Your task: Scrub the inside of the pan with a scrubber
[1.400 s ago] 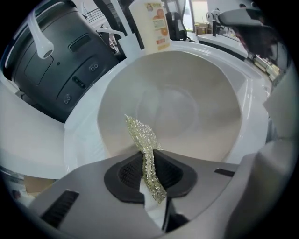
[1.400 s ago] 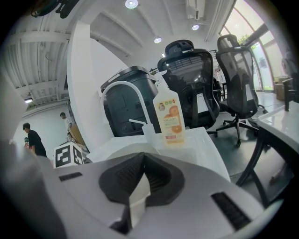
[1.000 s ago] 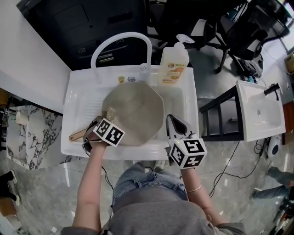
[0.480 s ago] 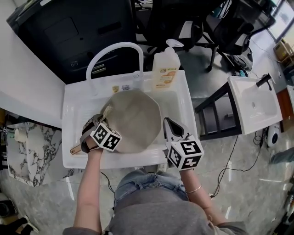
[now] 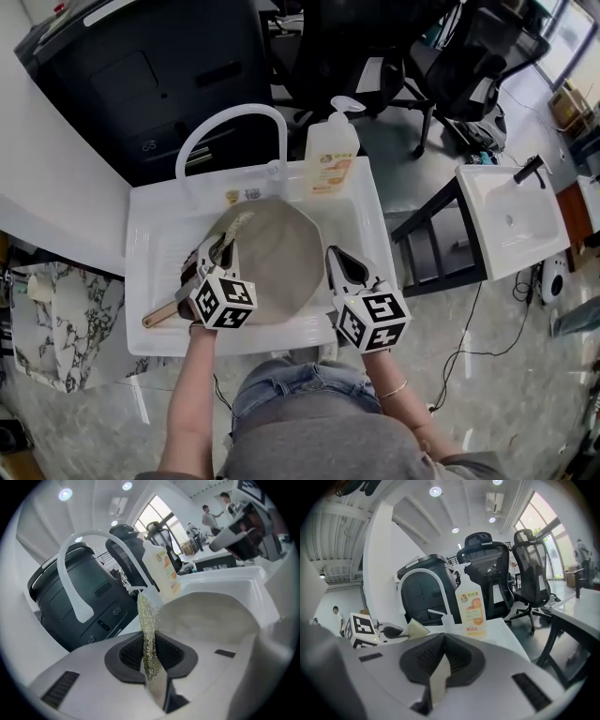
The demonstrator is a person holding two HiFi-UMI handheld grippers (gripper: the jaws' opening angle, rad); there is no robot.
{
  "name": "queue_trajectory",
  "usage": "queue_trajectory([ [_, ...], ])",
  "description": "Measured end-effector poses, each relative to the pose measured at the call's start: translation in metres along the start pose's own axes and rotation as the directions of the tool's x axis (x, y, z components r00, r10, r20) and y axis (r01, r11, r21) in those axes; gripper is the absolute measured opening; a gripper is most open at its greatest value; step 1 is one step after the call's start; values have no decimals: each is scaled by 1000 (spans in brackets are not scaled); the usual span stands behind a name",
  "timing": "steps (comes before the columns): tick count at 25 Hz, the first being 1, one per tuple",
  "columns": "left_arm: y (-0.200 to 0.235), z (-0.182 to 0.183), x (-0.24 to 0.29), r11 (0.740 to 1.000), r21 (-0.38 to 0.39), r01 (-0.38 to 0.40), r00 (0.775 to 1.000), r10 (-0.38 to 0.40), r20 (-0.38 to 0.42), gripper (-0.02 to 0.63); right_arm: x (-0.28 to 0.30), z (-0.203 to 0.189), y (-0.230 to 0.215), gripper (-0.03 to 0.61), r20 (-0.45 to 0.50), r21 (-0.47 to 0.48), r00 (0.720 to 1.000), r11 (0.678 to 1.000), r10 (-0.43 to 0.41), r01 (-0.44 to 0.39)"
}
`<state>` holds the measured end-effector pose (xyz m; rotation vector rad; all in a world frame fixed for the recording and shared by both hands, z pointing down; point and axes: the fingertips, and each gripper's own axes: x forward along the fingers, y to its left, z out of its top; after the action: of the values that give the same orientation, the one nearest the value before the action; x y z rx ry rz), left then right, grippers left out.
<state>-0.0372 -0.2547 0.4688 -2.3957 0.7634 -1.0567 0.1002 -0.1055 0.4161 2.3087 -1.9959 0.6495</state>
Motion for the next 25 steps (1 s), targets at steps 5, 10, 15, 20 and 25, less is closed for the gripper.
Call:
queue_trajectory([
  [5,-11,32,-17,995,-98,16,994,-5,106,67,-2,7,6,11,21,-8,999,999,37,-37],
  [10,-19,61,-36,967,-244,74,979,-23,203,67,-8,18,10,11,58,-29,995,997,78,-77],
  [15,-20,81,-53,902,-402,156,958,-39,283,67,-14,23,14,11,78,-52,990,992,118,-114],
  [20,-23,95,-70,849,-489,199,937,-19,348,67,-24,28,13,11,99,-77,984,987,147,-140],
  [25,-32,105,-87,819,-528,224,919,3,394,67,-35,31,14,11,110,-111,977,979,181,-168],
])
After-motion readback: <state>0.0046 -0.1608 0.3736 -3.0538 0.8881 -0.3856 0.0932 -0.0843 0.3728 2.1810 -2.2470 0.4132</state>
